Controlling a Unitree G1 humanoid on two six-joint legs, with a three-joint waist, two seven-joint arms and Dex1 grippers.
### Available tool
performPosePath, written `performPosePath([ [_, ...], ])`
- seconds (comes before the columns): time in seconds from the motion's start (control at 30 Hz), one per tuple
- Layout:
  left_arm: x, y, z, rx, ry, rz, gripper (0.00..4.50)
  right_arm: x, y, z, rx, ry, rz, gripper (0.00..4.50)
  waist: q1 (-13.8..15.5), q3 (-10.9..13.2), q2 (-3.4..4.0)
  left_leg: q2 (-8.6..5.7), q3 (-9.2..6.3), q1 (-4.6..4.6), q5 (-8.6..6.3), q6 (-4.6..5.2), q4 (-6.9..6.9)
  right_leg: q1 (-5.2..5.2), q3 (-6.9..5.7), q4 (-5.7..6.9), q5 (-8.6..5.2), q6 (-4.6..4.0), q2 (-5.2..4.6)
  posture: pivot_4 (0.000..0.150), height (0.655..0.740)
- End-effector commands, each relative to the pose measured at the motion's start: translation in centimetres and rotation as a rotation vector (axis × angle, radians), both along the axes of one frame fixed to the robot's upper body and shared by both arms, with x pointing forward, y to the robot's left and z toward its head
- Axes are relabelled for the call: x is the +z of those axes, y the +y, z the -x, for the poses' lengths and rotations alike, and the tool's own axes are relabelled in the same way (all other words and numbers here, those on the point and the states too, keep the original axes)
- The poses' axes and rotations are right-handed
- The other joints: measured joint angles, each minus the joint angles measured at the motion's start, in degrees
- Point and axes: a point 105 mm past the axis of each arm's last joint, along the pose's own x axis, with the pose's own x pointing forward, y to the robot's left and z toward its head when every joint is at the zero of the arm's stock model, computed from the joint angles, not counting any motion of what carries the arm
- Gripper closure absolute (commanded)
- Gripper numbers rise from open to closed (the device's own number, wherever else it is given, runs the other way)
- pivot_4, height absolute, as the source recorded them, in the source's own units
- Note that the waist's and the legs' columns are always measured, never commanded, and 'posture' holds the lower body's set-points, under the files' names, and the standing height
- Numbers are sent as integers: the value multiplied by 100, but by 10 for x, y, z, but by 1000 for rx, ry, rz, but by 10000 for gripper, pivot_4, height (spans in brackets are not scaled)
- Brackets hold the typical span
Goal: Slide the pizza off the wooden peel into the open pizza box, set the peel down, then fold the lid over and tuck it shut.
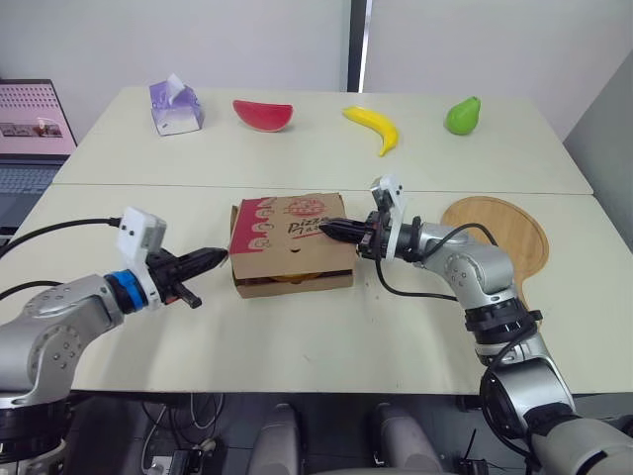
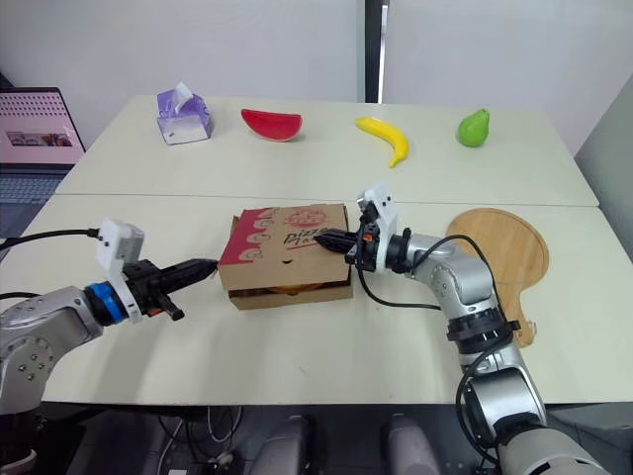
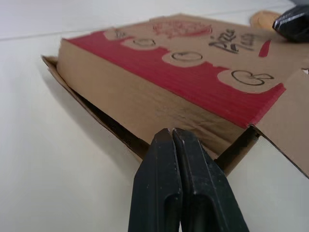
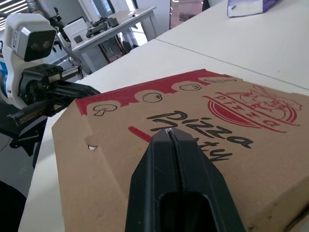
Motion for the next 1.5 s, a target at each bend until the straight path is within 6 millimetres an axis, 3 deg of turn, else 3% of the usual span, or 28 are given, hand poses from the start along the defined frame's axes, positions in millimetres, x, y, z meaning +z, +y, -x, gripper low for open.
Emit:
performPosePath([
  [0.03, 5, -5, -3, -23, -37, 4, 44734, 11, 3, 4, 8, -61, -14, 45000, 0, 0, 0, 0, 0, 0, 0, 0, 0, 0, 0, 0, 0, 0, 0, 1500, 7400],
  [0.23, 8, -16, -7, -55, -45, 35, 44734, 4, 5, 6, 7, -40, -17, 45000, 11, 0, 0, -3, -1, 0, 0, 0, 2, 2, -2, 0, 0, 0, -2, 1500, 7400],
  [0.43, -7, -4, -4, -26, -14, -35, 44734, -6, 7, 8, 3, -21, -15, 45000, 5, 0, 0, -2, 0, 0, 0, 0, 1, 2, 0, 0, 0, 0, -1, 1500, 7400],
  [0.6, -7, 4, -3, -20, -6, -54, 44734, -11, 7, 7, -2, -14, -9, 45000, 7, 0, -1, -2, -2, 0, 0, 0, 2, 3, -2, 0, 0, 0, -1, 1500, 7400],
  [0.9, 22, 27, -17, 50, -105, -55, 44734, -11, 7, 8, -4, -25, -2, 45000, 10, -1, -1, -1, -3, 0, 0, 0, 1, 2, -4, 0, 0, 0, 0, 1500, 7400],
  [1.17, 49, -5, -22, -90, -166, -55, 44734, -5, 6, 9, 5, -54, 3, 45000, 8, -1, -1, -2, -2, 0, 0, 0, 2, 2, -3, 1, 0, 0, -1, 1500, 7400],
  [1.5, 18, -28, -29, -204, -88, -146, 44734, 14, 8, 10, 25, -140, 18, 45000, -1, 0, -1, -1, -2, 0, 0, 0, 1, 0, -2, 2, 0, 0, 3, 1500, 7400],
])
